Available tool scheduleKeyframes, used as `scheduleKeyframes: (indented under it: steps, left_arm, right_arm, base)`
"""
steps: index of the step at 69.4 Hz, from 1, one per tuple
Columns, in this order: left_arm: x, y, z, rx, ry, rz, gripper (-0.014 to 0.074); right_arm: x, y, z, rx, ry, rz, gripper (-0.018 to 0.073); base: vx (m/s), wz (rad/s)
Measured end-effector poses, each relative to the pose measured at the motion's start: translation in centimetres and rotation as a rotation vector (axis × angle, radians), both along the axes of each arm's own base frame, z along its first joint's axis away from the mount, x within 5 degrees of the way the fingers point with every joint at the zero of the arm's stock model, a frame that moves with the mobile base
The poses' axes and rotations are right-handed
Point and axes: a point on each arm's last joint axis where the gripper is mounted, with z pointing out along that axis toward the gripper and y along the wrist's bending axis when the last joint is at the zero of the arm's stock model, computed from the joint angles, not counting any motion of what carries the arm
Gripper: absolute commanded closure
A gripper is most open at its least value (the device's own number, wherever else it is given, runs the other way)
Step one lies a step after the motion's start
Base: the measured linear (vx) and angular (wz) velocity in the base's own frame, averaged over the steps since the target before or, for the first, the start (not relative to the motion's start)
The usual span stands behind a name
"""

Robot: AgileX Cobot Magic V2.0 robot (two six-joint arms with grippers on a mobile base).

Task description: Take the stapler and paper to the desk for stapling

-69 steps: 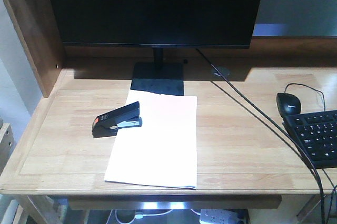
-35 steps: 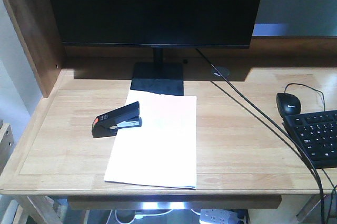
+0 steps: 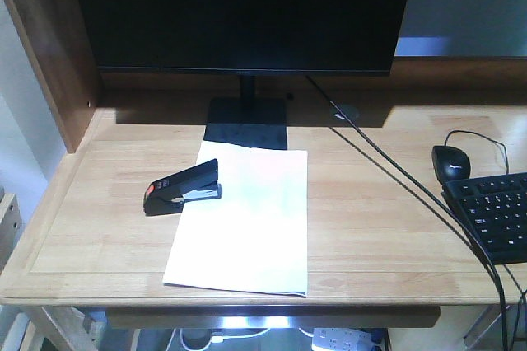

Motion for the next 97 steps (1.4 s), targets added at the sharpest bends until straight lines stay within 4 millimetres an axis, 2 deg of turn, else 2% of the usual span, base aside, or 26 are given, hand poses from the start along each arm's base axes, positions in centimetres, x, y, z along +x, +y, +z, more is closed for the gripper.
scheduleKeyframes:
  steps: [50, 60, 69, 85, 97]
  left_arm:
    - [0.0, 0.0, 0.0, -0.003, 0.0, 0.0, 0.0603]
    - [0.0, 0.0, 0.0, -0.003, 0.0, 0.0, 0.0603]
    - [0.0, 0.0, 0.0, -0.003, 0.0, 0.0, 0.0603]
    - [0.0, 0.0, 0.0, -0.003, 0.0, 0.0, 0.0603]
    - [0.0, 0.0, 0.0, -0.003, 0.0, 0.0, 0.0603]
  right_arm:
    - [0.0, 0.0, 0.0, 0.017, 0.01, -0.002, 0.0569]
    - [0.1, -0.3, -0.4, -0.023, 0.038, -0.04, 0.0569]
    - [0.1, -0.4, -0.8, -0.138, 0.053, -0.045, 0.0569]
    - [0.1, -1.0, -1.4, -0.13, 0.127, -0.164, 0.0569]
    - [0.1, -1.4, -1.1, -0.12, 0.105, -0.247, 0.0569]
  base:
    - [0.0, 0.0]
    - [0.0, 0.0]
    - [0.0, 0.0]
    - [0.0, 0.0]
    - [0.0, 0.0]
